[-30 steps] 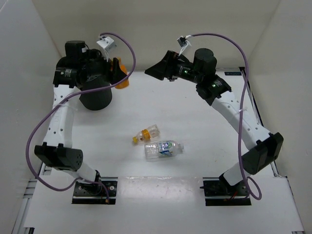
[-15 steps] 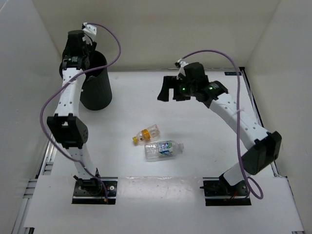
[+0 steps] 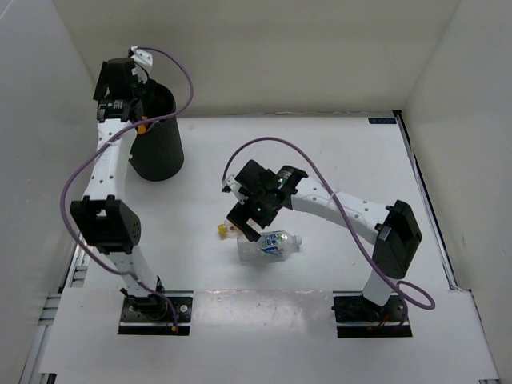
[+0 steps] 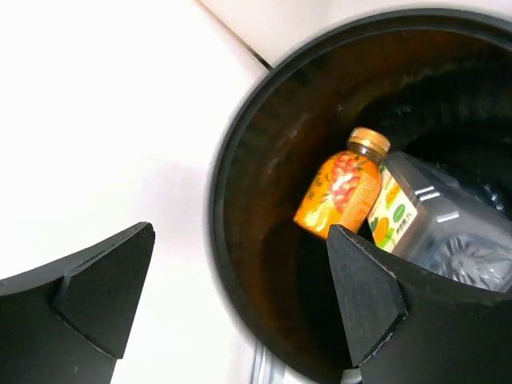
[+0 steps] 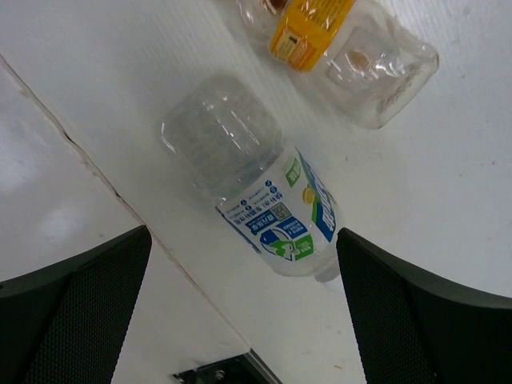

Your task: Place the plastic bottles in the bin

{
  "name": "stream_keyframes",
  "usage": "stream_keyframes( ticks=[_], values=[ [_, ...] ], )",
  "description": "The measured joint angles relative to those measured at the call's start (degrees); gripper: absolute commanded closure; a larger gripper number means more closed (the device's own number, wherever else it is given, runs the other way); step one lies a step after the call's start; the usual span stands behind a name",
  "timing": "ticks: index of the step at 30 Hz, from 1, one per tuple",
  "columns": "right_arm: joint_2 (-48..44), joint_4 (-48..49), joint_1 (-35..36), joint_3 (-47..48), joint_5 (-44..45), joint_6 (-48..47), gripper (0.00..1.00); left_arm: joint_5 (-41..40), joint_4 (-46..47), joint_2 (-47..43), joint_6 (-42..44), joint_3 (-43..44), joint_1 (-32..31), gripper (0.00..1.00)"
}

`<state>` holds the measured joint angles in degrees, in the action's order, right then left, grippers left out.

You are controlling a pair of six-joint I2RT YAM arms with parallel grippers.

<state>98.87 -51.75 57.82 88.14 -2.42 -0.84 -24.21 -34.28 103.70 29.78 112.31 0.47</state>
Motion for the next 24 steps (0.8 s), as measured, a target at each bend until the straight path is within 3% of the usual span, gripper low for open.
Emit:
stream_keyframes(
  ticks=[6,11,24],
  values=[
    [2.5,-2.3,3.4,-2.3,5.3,-3.7,0.0,2.1,1.0,-13.7,-2.4,-8.4,0.0,0.0],
    [10.2,-2.2,4.7,-3.1,7.8,-5.7,0.0,4.8,1.6,-22.0,-3.6,-16.4,0.0,0.0],
    [17.8,1.9,5.3,-1.2,9.9,-8.1,0.0,6.7,0.1,-23.9,-4.5,-25.5,0.0,0.0]
  ],
)
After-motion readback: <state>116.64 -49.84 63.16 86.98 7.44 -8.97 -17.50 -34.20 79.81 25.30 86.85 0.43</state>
